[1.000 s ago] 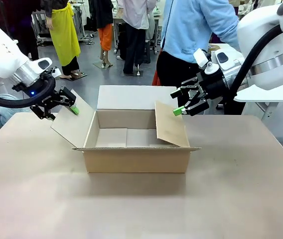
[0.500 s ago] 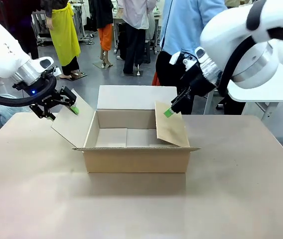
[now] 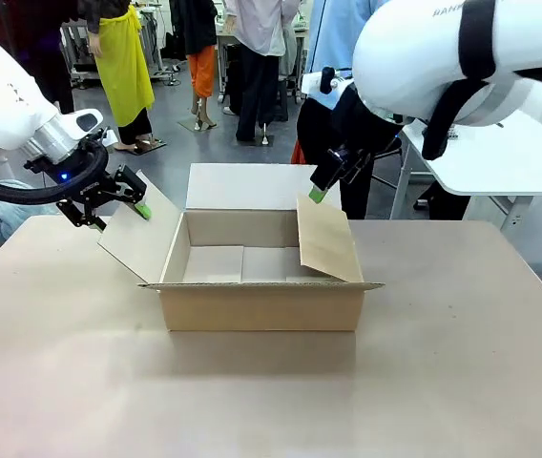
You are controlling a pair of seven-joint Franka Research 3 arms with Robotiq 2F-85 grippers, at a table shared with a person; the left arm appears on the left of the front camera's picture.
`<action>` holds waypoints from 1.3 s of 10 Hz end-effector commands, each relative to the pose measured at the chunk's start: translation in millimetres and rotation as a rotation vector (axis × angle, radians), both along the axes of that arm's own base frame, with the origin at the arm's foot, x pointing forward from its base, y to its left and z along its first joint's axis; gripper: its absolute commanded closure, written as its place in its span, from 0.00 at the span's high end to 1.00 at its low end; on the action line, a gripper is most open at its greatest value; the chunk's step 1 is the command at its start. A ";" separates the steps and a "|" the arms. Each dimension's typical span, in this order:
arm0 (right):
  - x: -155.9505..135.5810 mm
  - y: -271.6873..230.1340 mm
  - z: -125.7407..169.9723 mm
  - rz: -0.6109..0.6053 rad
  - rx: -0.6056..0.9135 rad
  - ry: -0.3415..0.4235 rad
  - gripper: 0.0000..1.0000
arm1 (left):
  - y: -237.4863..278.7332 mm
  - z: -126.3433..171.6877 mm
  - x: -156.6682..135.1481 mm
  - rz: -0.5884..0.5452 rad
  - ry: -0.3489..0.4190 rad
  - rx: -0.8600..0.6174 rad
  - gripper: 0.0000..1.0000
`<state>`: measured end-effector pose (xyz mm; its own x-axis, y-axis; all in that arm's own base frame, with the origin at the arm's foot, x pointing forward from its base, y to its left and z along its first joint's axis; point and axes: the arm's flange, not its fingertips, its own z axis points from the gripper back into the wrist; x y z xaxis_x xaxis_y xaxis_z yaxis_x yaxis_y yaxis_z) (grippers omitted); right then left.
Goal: Pack the gift set into the box.
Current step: Place both hands on the side flaps of the Package Box and spread them outward.
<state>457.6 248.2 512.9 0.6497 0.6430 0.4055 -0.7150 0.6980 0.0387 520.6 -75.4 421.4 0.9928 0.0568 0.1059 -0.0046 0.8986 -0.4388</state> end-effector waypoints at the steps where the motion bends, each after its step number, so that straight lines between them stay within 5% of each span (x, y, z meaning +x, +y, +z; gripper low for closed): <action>1: 4.4 -28.3 -41.6 -0.022 0.024 0.047 1.00 | 0.5 1.7 -2.8 0.010 0.008 0.011 1.00; 2: 0.0 0.0 0.0 0.000 0.000 0.000 1.00 | 0.5 1.7 -2.8 0.010 0.008 0.011 1.00; 4: 1.3 62.5 26.3 -0.138 -0.151 -0.065 1.00 | 0.5 1.7 -2.8 0.010 0.008 0.011 1.00; 5: 10.8 89.0 26.1 -0.246 -0.242 -0.014 1.00 | 0.5 1.7 -2.8 0.010 0.008 0.011 1.00; 6: 23.0 109.8 15.2 -0.358 -0.280 0.096 1.00 | 0.5 1.7 -2.8 0.010 0.008 0.011 1.00; 8: 41.4 131.0 -14.9 -0.585 -0.354 0.194 1.00 | 0.5 1.7 -2.8 0.010 0.008 0.011 1.00; 9: 46.1 133.6 -28.7 -0.691 -0.376 0.186 1.00 | 0.5 1.7 -2.8 0.010 0.008 0.011 1.00; 13: 41.6 118.1 -88.4 -0.805 -0.482 0.122 1.00 | 0.5 1.7 -2.8 0.010 0.008 0.011 1.00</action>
